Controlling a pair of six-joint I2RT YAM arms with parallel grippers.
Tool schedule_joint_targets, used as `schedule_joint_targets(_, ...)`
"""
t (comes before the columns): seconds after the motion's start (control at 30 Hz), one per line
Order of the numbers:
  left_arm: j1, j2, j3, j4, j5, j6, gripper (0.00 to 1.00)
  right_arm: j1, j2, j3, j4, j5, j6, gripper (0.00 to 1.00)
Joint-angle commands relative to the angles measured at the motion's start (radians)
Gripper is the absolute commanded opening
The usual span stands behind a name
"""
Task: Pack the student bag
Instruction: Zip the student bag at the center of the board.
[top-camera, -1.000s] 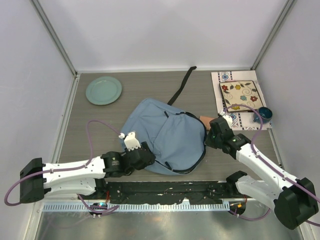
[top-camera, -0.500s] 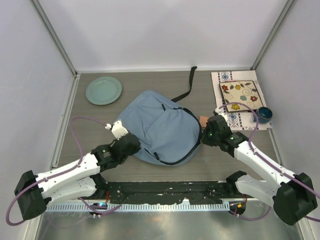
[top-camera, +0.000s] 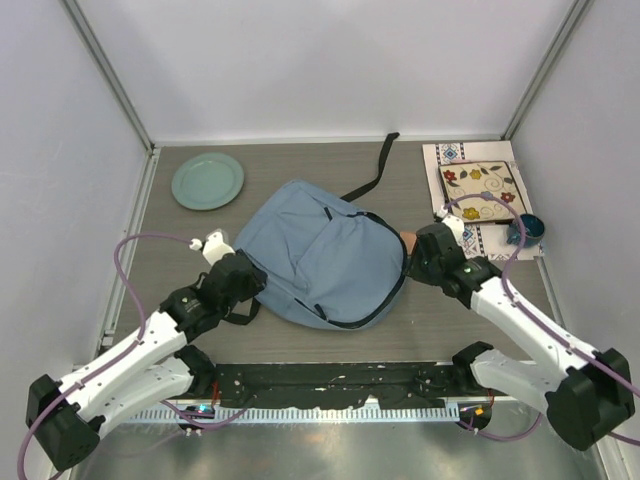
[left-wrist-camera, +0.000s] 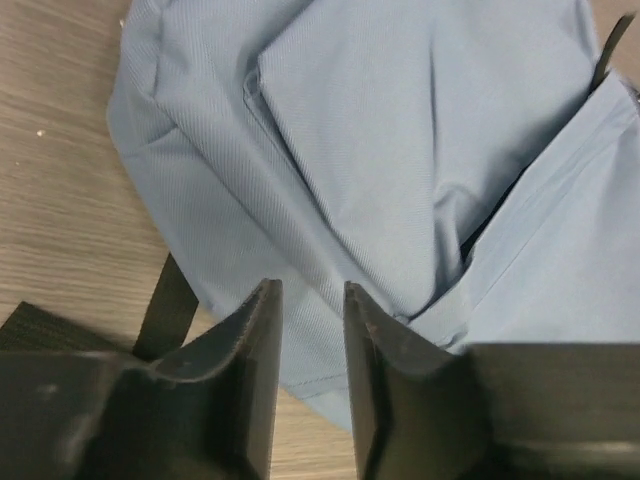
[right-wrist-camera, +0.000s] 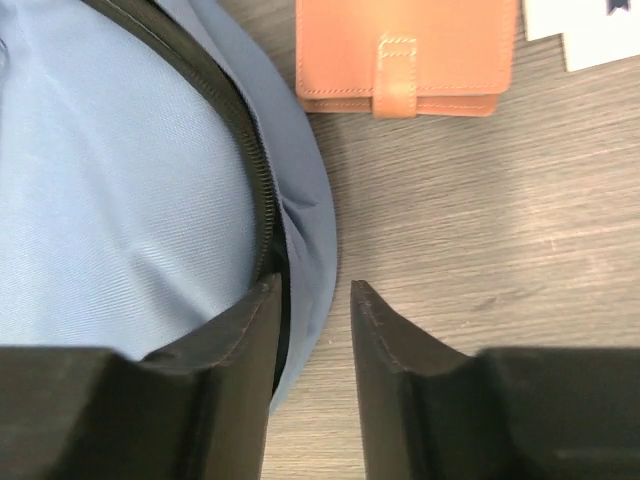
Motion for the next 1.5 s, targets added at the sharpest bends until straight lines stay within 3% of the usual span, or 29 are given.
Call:
schedule_joint_targets(0.0, 0.002, -0.008, -0.025, 0.025, 0.080, -0.023, 0.44, -0.001, -0.105, 0.053, -0.094, 0.094, -0.008, 0.52)
schedule_joint_targets(0.13, 0.001, -0.013, 0.004, 0.004, 0.078, -0.006, 0.56, -0.003, -0.184, 0.084, -0.159, 0.114, 0.035, 0.56)
schedule_joint_targets(0.23, 0.002, -0.021, 0.010, 0.011, 0.098, -0.003, 0.62, -0.001, -0.264, 0.068, -0.130, 0.000, 0.049, 0.54)
schedule_joint_targets(0.4, 0.001, 0.007, 0.002, 0.074, 0.163, -0.023, 0.64, -0.001, -0.260, -0.022, 0.034, -0.281, 0.110, 0.31)
schedule_joint_targets(0.6, -0.032, 0.053, -0.007, 0.148, 0.196, -0.049, 0.64, -0.001, -0.148, -0.120, 0.195, -0.337, 0.152, 0.18)
schedule_joint_targets(0.8, -0.059, 0.082, -0.021, 0.195, 0.223, -0.073, 0.64, 0.000, 0.010, -0.127, 0.324, -0.348, 0.099, 0.16)
schedule_joint_targets(1.07, -0.119, 0.093, -0.071, 0.246, 0.239, -0.151, 0.69, 0.000, -0.094, -0.050, 0.231, -0.248, 0.030, 0.18)
schedule_joint_targets(1.3, -0.162, 0.045, -0.111, 0.223, 0.198, -0.193, 0.70, 0.006, -0.177, -0.045, 0.143, -0.448, 0.024, 0.18)
schedule_joint_targets(1.47, -0.162, 0.050, -0.065, 0.188, 0.190, -0.170, 0.70, 0.103, -0.181, -0.097, 0.119, -0.427, 0.076, 0.14)
